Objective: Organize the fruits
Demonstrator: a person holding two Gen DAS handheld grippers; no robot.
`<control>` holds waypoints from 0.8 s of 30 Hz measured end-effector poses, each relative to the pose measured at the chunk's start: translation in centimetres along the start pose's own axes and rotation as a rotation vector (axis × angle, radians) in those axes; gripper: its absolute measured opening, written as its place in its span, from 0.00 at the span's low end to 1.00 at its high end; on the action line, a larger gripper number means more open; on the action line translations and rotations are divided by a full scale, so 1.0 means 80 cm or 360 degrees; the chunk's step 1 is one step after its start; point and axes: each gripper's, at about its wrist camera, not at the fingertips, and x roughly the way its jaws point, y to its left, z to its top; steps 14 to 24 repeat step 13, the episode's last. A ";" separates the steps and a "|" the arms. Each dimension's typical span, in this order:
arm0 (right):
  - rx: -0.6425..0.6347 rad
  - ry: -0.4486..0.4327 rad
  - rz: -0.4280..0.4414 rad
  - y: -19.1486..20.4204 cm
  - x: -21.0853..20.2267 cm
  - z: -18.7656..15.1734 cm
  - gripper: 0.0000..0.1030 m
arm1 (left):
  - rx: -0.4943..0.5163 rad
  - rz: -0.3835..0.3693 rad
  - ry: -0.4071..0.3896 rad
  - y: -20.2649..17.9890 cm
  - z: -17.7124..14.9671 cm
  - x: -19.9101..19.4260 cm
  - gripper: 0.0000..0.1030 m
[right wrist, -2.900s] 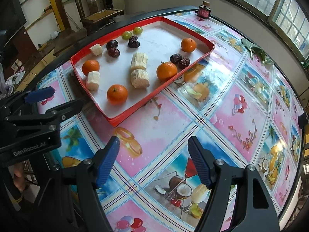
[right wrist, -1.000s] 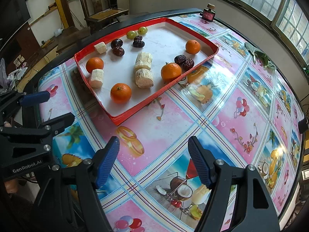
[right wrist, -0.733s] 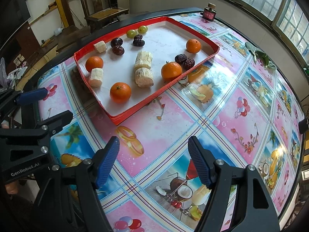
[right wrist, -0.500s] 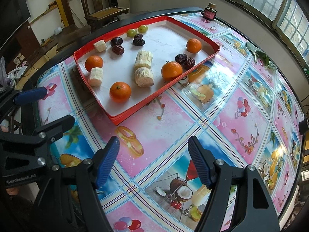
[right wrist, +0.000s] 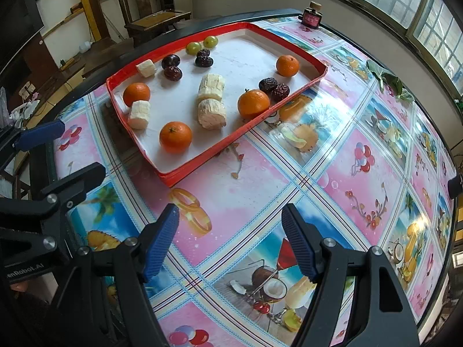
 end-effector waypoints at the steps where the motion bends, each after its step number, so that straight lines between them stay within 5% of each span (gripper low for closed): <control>1: -0.0002 0.0000 0.0001 0.000 0.000 0.000 0.72 | -0.0004 0.0002 0.0001 0.001 0.000 0.000 0.78; 24: 0.0008 -0.0001 -0.0001 -0.002 -0.001 0.000 0.72 | -0.0008 -0.0012 0.0127 0.004 -0.003 0.016 0.80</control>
